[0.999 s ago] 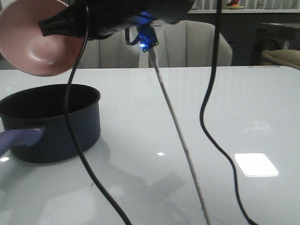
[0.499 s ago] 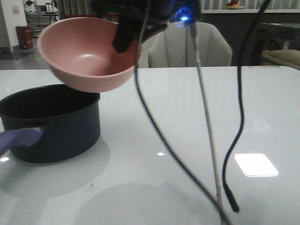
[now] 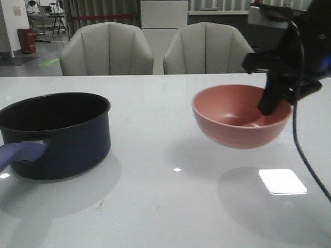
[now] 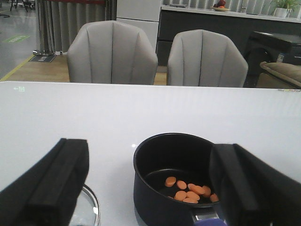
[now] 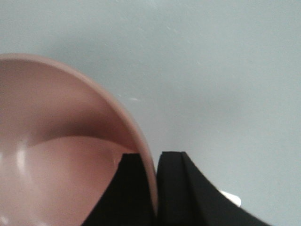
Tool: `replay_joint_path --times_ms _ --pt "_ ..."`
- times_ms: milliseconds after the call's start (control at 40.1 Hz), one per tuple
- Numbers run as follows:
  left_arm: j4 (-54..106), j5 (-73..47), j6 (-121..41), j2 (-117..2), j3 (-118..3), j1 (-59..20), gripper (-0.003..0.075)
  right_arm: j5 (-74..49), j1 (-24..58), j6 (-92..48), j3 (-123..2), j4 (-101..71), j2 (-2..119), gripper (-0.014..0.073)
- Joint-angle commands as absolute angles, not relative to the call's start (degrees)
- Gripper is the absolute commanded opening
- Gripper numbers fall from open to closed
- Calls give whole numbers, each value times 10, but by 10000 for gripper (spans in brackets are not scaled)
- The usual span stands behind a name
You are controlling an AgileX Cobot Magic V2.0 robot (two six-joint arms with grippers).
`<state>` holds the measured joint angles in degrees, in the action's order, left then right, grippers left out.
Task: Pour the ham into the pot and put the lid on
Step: 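Carry the empty bowl back and lower it onto the table, then open the right gripper and raise it away from the bowl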
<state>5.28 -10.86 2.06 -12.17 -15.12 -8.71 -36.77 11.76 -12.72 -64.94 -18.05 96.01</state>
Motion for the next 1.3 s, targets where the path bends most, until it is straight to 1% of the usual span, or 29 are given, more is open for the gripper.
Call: replay_joint_path --times_ms 0,225,624,699,749,924,974,1024,1123,1273 --pt "58 -60 20 -125 -168 -89 563 -351 81 -127 -646 -199 937 139" --pt "58 -60 20 -125 -168 -89 563 -348 28 -127 -636 -199 942 139" --pt "58 -60 20 -125 -168 -89 563 -347 26 -127 -636 -211 987 144" --pt "58 -60 20 -125 -168 -89 563 -345 30 -128 -636 -217 997 176" --pt "58 -60 20 -125 -168 -89 563 -340 33 -128 -636 -219 1000 211" --pt "58 -60 20 -125 -168 -89 563 -328 48 -137 -638 -219 1002 393" --pt "58 -60 20 -125 -168 -89 563 -326 49 -138 -638 -219 1002 419" --pt "58 -60 20 -125 -168 -89 563 -326 49 -146 -638 -218 1000 434" --pt "58 -60 20 -125 -168 -89 563 -328 49 -177 -638 -218 989 435" --pt "58 -60 20 -125 -168 -89 563 -325 52 -199 -638 -219 930 435"
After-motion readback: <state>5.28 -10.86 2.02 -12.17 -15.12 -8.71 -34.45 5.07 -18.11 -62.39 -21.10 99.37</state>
